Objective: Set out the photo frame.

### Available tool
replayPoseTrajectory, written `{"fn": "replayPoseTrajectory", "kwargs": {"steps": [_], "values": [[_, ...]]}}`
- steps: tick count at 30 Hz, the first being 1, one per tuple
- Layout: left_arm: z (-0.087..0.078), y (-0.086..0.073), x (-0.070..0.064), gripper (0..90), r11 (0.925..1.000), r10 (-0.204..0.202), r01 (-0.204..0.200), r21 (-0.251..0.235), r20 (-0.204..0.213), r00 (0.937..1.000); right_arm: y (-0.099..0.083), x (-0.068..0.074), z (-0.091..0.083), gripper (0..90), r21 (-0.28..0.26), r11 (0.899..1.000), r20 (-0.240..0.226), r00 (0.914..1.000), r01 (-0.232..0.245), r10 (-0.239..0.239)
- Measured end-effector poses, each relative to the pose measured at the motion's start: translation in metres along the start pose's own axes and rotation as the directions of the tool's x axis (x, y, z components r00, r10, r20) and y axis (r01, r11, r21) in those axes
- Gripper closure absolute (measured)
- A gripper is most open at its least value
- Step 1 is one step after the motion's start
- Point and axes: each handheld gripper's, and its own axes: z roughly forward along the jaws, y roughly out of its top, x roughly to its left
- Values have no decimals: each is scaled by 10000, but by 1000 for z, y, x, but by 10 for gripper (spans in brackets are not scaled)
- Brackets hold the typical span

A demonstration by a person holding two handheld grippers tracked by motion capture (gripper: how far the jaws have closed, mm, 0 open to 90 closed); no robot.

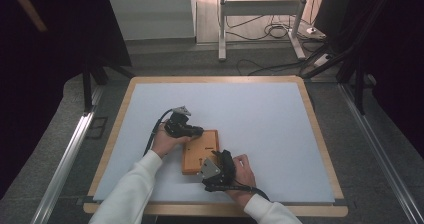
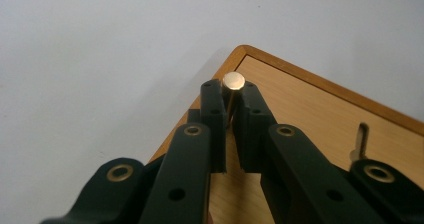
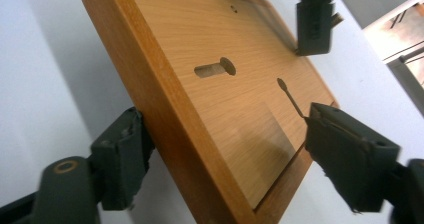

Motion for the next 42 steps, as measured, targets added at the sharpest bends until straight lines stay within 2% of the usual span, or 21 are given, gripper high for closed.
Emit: {"fn": "replayPoseTrajectory", "kwargs": {"steps": [2,5,6,8,9,10,11,12,14,16,17,18,21,24,34,37,42], "values": [[0,0,-1,834,10000,-1,1,-58,-88,10000,1,-1,-1,228,12,10000,52,10000,-34,34],[0,0,0,819,9999,-42,41,-130,-39,10000,2,-6,-4,297,-146,9999,66,10000,-24,25],[0,0,2,783,9996,-218,221,-171,134,9997,4,-8,-6,332,-245,9997,50,10000,-38,39],[-1,0,3,703,9994,-308,311,-178,167,9994,5,-10,-8,367,-360,9993,152,9999,29,-23],[-2,0,3,703,9990,-384,386,-231,72,9992,5,-10,-8,367,-360,9993,152,9999,29,-23],[-5,0,4,657,9984,-419,416,-381,-88,9991,6,-11,-10,378,-411,9991,239,9997,66,-57],[-8,0,4,606,9977,-460,447,-516,-246,9986,7,-13,-11,386,-448,9990,280,9996,1,11],[-11,-1,4,518,9968,-511,487,-634,-365,9980,7,-16,-12,390,-491,9988,271,9996,-79,93],[-18,-2,5,467,9952,-601,558,-806,-520,9968,7,-17,-12,391,-503,9987,259,9996,-56,70],[-28,-7,6,444,9948,-533,455,-916,-843,9950,7,-17,-11,391,-486,9988,266,9996,-22,35],[-31,-8,6,404,9947,-498,420,-939,-821,9954,6,-17,-11,392,-453,9990,241,9997,57,-46],[-35,-12,6,404,9942,-455,372,-1010,-816,9956,6,-17,-11,392,-453,9990,241,9997,57,-46],[-48,-23,3,364,9954,-154,28,-960,-1309,9913,6,-16,-10,393,-433,9990,172,9998,94,-86],[-57,-34,-1,352,9963,-158,25,-859,-1542,9879,6,-16,-11,401,-435,9990,184,9998,109,-101],[-74,-58,-9,351,9969,-339,214,-762,-1666,9854,6,-18,-10,407,-386,9992,171,9998,131,-124],[-78,-67,-11,365,9989,-294,228,-414,-1666,9856,6,-19,-11,409,-356,9993,213,9997,138,-131],[-82,-77,-13,364,9992,-299,250,-312,-1702,9850,8,-22,-12,432,-393,9991,238,9996,140,-130]]}}
